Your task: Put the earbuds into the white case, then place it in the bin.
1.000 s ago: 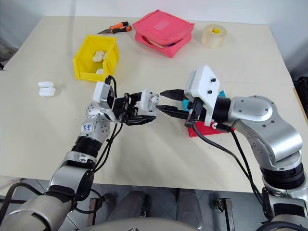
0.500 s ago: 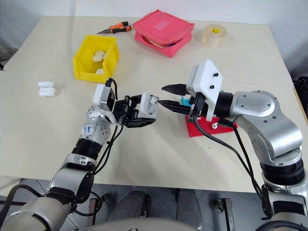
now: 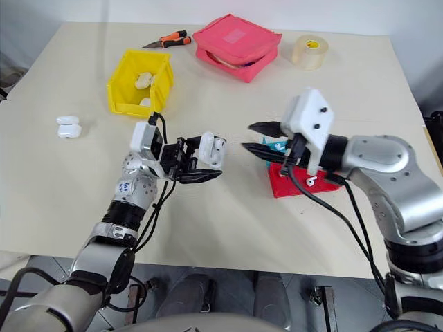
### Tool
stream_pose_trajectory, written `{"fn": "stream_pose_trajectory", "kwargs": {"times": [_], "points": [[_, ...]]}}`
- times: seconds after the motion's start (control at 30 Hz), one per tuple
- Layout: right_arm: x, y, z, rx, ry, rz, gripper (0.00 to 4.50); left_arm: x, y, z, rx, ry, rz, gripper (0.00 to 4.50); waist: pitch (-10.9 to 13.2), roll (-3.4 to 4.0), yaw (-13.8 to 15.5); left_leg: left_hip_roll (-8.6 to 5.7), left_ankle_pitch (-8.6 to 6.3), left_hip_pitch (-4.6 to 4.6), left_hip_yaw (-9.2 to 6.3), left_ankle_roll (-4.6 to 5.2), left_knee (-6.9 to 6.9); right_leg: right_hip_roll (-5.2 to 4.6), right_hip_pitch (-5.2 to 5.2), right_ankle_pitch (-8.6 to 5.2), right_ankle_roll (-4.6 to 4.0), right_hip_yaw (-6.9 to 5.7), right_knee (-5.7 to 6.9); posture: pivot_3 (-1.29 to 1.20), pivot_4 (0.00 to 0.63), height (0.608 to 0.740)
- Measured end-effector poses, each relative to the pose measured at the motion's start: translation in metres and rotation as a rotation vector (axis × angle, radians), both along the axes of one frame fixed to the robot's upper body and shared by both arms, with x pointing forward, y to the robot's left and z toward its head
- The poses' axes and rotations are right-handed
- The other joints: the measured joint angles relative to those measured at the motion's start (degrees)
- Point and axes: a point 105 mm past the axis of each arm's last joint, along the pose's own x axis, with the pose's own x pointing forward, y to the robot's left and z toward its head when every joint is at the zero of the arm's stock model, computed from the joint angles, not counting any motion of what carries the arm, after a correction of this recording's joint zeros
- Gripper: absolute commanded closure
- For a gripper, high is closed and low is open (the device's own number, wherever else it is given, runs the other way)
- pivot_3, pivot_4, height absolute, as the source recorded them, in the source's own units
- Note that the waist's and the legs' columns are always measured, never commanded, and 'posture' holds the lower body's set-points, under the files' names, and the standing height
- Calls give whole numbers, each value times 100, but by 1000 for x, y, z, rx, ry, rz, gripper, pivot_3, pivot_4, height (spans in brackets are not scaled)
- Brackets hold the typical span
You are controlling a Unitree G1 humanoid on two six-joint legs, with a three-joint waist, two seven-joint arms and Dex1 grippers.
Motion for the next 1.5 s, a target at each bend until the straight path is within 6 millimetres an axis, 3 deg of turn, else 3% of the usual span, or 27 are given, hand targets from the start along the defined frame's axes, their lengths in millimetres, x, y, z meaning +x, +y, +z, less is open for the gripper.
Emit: {"fn": "stream_pose_trajectory", "kwargs": {"times": [0.13,0.23,0.37,0.47,0.67,0.83,1.0,1.17,1.27,1.33,1.5], "points": [[-5,-43,-23,3,95,-189,2846,2,4,0,5,-3,19,1709,0,0,-3,1,0,2,3,0,0,1,-1,0,1,2,5,0,150,740],[-16,-65,-33,9,138,-274,2299,3,7,1,0,-2,31,1709,0,0,-1,3,0,6,4,0,0,3,2,1,1,3,7,0,150,740],[-50,-108,-49,26,217,-424,994,5,8,-1,1,10,39,1709,0,0,45,-2,1,5,6,5,-3,1,6,2,3,3,3,0,150,740],[-80,-128,-58,39,286,-476,28,8,11,-3,1,22,52,1709,1,-1,68,-2,0,8,11,11,-2,3,12,7,12,9,-1,0,150,740],[-93,-135,-52,22,261,-500,28,12,10,-1,-2,17,63,1709,0,0,-24,0,0,25,18,15,-8,7,12,12,15,27,1,0,150,740],[-76,-128,-36,9,178,-492,28,15,15,1,-5,-1,93,1709,0,0,-7,-2,0,24,17,15,-8,4,12,12,15,29,-2,0,150,740],[-41,-109,-18,-45,144,-457,28,17,18,0,0,-8,117,1709,0,0,-9,3,1,15,9,14,-8,5,4,12,14,23,-7,0,150,740],[-2,-84,-18,-108,206,-398,28,16,25,-2,-5,-14,144,1709,2,0,-19,20,2,5,8,15,-4,-1,0,13,14,20,-11,0,150,740],[23,-75,-24,-153,251,-381,601,15,29,-2,2,-25,156,1709,2,2,-7,20,2,1,5,16,-3,-2,-1,13,14,15,-16,0,150,740],[35,-74,-30,-193,280,-379,1286,15,33,-1,5,-38,169,1709,2,2,-6,19,2,-2,3,16,-5,-2,-1,13,14,11,-22,0,150,740],[51,-68,-33,-265,315,-341,1286,11,40,-2,8,-56,188,1709,3,3,-39,19,2,-2,6,16,-8,-1,-2,14,14,10,-30,0,150,740]]}}
